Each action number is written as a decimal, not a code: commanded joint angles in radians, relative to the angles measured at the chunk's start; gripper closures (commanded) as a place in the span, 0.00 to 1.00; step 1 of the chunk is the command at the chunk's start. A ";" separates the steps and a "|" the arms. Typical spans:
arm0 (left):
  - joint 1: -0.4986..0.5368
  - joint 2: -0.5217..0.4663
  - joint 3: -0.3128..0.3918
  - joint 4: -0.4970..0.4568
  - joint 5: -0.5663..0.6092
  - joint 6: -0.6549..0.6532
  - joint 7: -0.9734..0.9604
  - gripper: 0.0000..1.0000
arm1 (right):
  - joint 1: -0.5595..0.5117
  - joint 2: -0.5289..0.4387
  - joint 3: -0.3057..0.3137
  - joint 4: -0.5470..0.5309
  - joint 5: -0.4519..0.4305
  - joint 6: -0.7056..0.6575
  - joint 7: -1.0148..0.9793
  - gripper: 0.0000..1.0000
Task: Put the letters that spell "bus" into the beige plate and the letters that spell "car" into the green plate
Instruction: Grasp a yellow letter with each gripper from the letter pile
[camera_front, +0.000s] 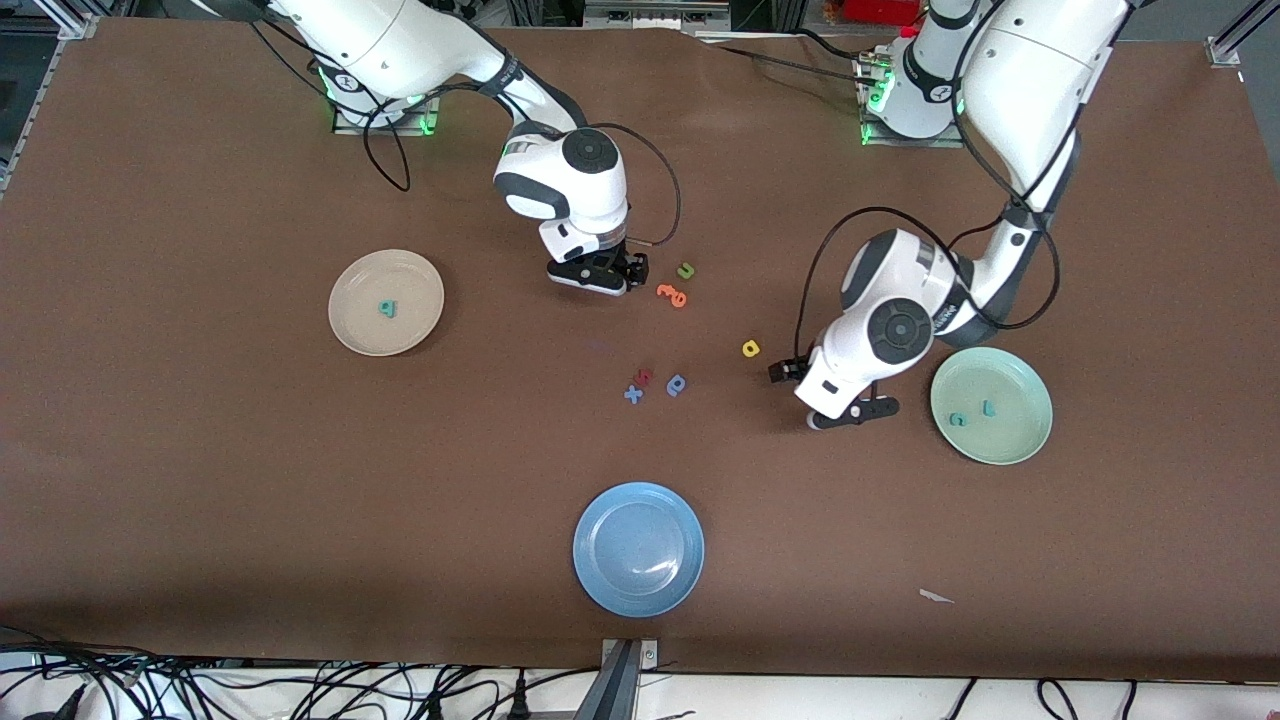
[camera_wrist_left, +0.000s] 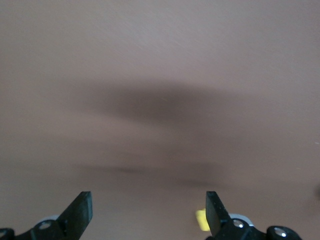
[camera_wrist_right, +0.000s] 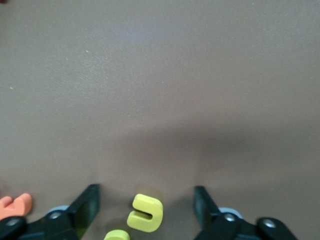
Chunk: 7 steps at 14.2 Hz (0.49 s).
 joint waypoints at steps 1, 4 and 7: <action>-0.057 -0.013 0.013 -0.060 -0.012 0.083 -0.111 0.00 | 0.013 0.017 -0.010 -0.001 -0.025 -0.003 0.030 0.28; -0.100 -0.006 0.017 -0.062 -0.009 0.117 -0.198 0.01 | 0.013 0.017 -0.010 -0.003 -0.025 -0.003 0.030 0.50; -0.124 -0.003 0.018 -0.109 0.000 0.206 -0.227 0.05 | 0.013 0.012 -0.010 -0.009 -0.025 -0.003 0.019 0.65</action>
